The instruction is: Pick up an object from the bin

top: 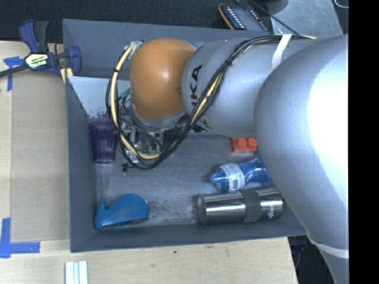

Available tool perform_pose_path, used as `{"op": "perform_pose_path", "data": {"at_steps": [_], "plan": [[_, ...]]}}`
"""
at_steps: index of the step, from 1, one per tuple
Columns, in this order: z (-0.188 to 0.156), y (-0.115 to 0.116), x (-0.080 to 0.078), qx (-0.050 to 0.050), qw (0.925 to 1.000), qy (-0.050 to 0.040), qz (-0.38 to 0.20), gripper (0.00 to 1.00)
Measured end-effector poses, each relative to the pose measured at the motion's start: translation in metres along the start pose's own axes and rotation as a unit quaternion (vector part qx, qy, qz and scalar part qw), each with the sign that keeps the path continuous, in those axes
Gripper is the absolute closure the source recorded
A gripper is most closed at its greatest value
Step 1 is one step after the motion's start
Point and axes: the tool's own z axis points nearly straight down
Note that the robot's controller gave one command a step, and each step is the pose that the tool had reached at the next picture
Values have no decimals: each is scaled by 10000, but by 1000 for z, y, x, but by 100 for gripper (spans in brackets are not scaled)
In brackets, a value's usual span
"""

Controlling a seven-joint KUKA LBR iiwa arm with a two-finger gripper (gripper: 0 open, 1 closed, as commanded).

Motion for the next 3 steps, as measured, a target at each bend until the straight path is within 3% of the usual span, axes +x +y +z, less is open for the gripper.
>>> {"op": "perform_pose_path", "data": {"at_steps": [1,2,3], "plan": [[-5,-1,-2,-9,10000,-41,19,0],[-7,-81,-38,18,9999,-32,-163,0],[17,-55,-25,-23,9909,-64,1345,100]]}}
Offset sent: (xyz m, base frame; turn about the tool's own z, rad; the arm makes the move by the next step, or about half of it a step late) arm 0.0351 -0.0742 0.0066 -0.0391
